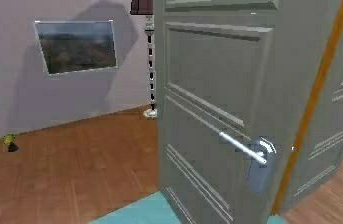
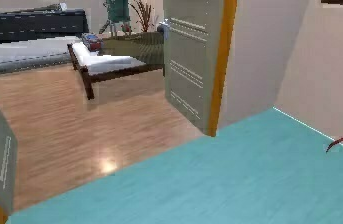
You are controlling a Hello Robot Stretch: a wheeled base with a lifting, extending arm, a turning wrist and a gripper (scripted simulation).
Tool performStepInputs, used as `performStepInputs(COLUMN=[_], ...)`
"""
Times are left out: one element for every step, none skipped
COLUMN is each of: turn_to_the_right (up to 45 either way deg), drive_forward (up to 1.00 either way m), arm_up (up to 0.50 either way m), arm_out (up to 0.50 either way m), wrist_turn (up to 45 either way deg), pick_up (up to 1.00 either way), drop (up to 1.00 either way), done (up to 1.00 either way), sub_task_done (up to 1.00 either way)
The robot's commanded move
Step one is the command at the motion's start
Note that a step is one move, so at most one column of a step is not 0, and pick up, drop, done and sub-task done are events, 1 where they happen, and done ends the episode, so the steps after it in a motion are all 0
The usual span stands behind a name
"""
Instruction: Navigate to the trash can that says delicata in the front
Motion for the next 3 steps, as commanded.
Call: performStepInputs(turn_to_the_right=[-18.0,0.0,-9.0], drive_forward=[0.0,0.1,0.0], arm_up=[0.0,0.0,0.0], arm_out=[0.0,0.0,0.0], wrist_turn=[0.0,0.0,0.0], pick_up=[0.0,0.0,0.0], drop=[0.0,0.0,0.0], done=[0.0,0.0,0.0], sub_task_done=[0.0,0.0,0.0])
